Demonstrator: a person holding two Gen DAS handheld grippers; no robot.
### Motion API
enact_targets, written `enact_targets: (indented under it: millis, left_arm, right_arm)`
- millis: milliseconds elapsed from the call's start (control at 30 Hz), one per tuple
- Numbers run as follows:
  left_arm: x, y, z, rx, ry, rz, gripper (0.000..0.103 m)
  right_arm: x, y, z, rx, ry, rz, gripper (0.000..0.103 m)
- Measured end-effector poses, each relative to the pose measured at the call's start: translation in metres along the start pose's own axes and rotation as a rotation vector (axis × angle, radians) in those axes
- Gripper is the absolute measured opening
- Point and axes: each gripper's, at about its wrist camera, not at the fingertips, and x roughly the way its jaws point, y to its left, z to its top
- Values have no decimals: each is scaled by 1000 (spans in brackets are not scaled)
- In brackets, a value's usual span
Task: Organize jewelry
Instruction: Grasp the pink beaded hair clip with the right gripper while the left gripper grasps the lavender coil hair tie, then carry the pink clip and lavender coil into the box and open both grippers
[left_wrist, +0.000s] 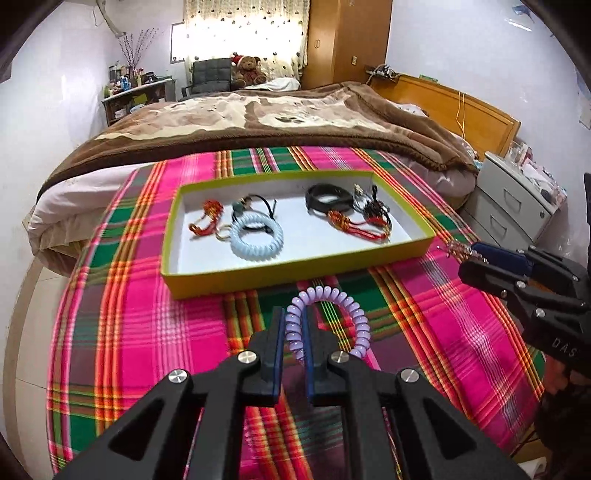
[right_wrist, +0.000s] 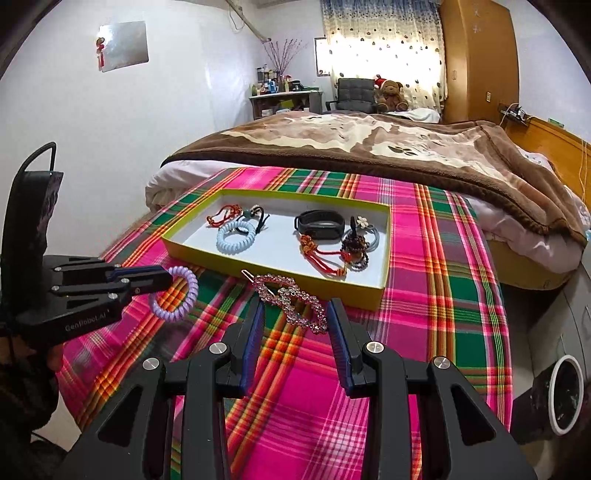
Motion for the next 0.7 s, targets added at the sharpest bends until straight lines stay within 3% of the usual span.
enact_targets:
  millis: [367,700]
  left_arm:
    - [-9,21,29,-18,-56,16,10]
    - [7,48,62,-54,-71,12,10]
  right_arm:
    - [6,6,22,-1,-28,-5,36]
    - [18,9,45,-5,-39,-36,36]
